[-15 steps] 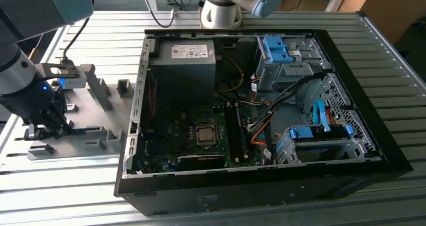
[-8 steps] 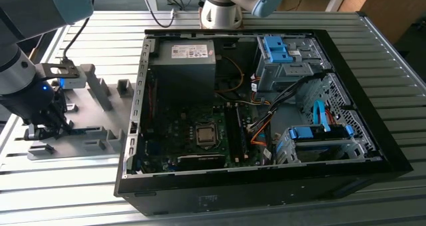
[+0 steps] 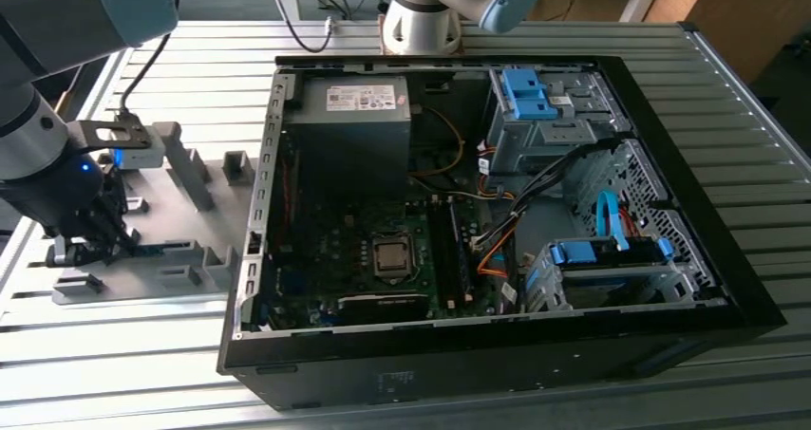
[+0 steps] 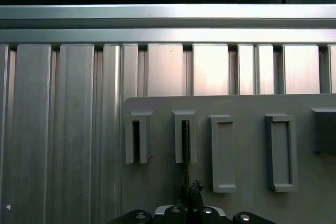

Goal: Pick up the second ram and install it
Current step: 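Pick up the second ram and move it above second insertion slot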

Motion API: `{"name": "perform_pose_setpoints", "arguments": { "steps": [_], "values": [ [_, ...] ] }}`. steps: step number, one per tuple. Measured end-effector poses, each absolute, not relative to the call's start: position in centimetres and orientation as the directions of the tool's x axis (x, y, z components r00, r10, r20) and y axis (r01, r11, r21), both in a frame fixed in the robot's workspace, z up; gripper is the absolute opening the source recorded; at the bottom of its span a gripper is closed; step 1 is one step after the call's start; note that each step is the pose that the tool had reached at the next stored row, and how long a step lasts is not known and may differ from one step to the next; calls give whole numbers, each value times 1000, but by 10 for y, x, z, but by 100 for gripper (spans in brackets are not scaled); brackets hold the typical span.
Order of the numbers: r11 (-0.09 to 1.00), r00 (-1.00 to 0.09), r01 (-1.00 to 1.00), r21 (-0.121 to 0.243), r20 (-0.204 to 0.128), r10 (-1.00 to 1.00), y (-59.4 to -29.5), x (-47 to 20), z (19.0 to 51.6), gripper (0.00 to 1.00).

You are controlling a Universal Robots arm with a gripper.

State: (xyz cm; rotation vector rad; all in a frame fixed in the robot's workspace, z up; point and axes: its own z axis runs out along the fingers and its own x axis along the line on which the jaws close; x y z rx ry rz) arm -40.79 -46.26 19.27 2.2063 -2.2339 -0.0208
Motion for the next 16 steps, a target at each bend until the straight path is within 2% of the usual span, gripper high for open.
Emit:
{"name": "perform_pose_setpoints", "arguments": {
  "steps": [16],
  "values": [
    [12,-13,-1000,11,-8,-1000,-463,-408,235,14]
  ]
}}
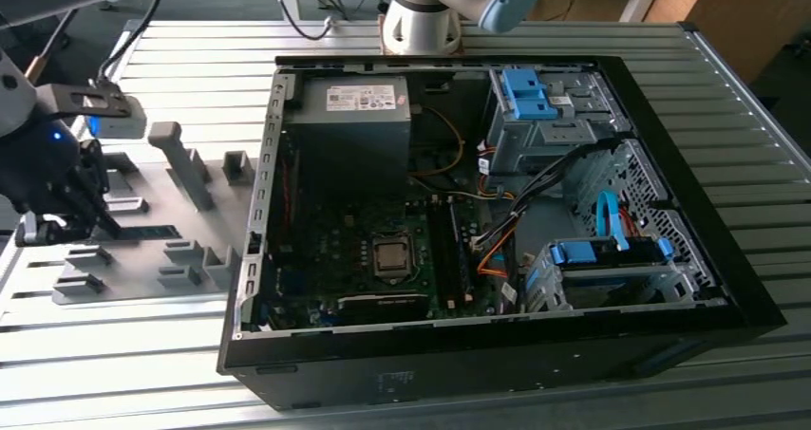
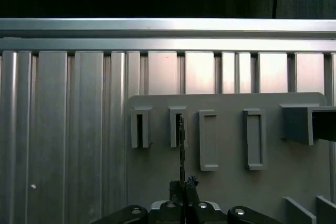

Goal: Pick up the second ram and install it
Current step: 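Pick up the second ram and move it above second insertion slot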

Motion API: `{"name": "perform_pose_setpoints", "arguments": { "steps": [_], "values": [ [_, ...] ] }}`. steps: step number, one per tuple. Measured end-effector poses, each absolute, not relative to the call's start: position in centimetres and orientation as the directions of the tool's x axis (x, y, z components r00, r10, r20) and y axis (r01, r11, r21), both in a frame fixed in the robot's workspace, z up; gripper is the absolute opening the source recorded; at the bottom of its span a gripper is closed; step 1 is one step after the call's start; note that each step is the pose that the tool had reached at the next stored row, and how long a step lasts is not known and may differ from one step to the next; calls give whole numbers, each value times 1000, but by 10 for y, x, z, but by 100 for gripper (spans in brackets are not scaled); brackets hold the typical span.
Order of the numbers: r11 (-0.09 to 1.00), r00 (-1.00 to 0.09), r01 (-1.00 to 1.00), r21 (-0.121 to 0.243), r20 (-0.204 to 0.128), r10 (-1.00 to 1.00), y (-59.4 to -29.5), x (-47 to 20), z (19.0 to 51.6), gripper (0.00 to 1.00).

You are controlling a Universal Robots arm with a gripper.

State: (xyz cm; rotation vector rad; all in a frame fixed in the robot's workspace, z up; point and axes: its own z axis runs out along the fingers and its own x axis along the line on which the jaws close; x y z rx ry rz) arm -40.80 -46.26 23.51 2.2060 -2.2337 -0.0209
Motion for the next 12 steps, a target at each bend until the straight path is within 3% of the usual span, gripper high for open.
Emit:
{"name": "perform_pose_setpoints", "arguments": {
  "steps": [12],
  "values": [
    [12,-13,-1000,11,-8,-1000,-463,-408,274,14]
  ]
}}
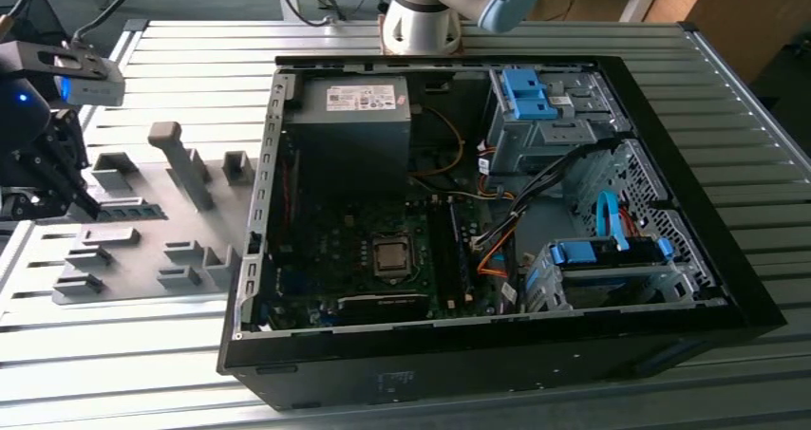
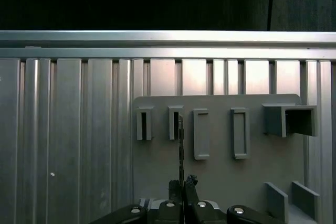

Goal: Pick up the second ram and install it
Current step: 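Pick up the second ram and move it above second insertion slot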

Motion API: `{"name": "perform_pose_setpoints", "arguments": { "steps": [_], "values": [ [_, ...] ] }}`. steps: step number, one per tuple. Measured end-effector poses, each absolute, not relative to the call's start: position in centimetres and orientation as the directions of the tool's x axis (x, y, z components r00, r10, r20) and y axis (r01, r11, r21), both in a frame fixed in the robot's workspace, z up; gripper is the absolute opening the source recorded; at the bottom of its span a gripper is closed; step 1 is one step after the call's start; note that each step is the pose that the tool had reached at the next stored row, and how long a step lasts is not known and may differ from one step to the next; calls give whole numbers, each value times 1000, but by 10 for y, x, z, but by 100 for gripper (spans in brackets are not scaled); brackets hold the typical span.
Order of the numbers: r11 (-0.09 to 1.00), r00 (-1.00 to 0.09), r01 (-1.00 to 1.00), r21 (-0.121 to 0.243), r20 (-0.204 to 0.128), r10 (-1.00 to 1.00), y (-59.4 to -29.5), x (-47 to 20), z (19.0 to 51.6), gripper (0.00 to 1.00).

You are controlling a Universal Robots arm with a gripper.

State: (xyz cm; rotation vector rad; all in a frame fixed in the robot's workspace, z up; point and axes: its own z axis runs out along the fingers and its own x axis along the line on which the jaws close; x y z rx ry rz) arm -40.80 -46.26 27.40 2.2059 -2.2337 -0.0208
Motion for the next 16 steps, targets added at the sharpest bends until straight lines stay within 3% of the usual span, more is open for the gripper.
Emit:
{"name": "perform_pose_setpoints", "arguments": {
  "steps": [16],
  "values": [
    [12,-13,-1000,11,-8,-1000,-463,-408,281,14]
  ]
}}
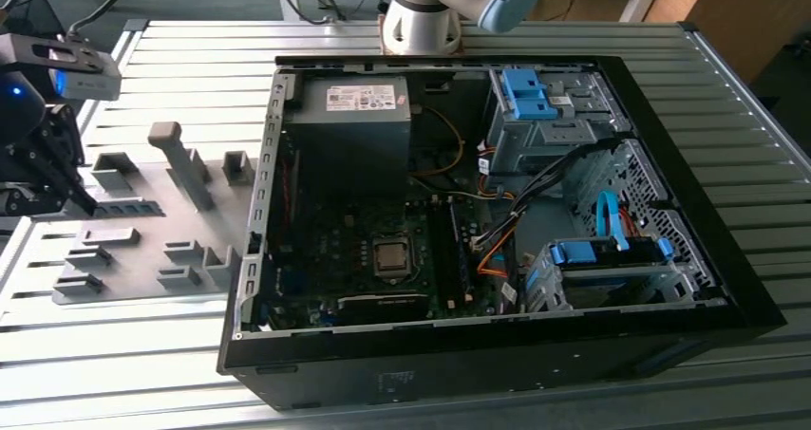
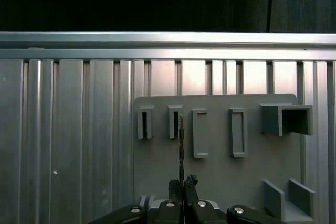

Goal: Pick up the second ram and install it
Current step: 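Pick up the second ram and move it above second insertion slot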

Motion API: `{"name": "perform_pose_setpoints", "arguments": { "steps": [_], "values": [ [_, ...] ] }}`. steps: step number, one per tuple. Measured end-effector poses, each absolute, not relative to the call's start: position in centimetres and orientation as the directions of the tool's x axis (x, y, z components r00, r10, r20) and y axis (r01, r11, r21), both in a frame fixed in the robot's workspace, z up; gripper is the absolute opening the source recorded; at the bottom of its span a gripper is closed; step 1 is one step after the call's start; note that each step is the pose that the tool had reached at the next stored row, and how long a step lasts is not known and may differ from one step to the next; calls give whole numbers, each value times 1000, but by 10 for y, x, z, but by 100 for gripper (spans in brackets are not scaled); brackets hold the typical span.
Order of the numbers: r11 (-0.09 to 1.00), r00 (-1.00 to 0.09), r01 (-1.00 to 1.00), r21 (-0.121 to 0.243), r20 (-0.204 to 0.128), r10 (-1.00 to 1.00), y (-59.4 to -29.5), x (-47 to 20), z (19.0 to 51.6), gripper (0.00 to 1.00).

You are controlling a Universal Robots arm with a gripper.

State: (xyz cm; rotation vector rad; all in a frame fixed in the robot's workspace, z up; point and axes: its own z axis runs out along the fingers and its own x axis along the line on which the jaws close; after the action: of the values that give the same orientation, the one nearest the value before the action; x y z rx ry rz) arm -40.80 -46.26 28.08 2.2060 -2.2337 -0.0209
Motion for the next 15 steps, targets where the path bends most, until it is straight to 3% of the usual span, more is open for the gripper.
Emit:
{"name": "perform_pose_setpoints", "arguments": {
  "steps": [15],
  "values": [
    [12,-12,-1000,11,-8,-1000,-463,-408,300,14]
  ]
}}
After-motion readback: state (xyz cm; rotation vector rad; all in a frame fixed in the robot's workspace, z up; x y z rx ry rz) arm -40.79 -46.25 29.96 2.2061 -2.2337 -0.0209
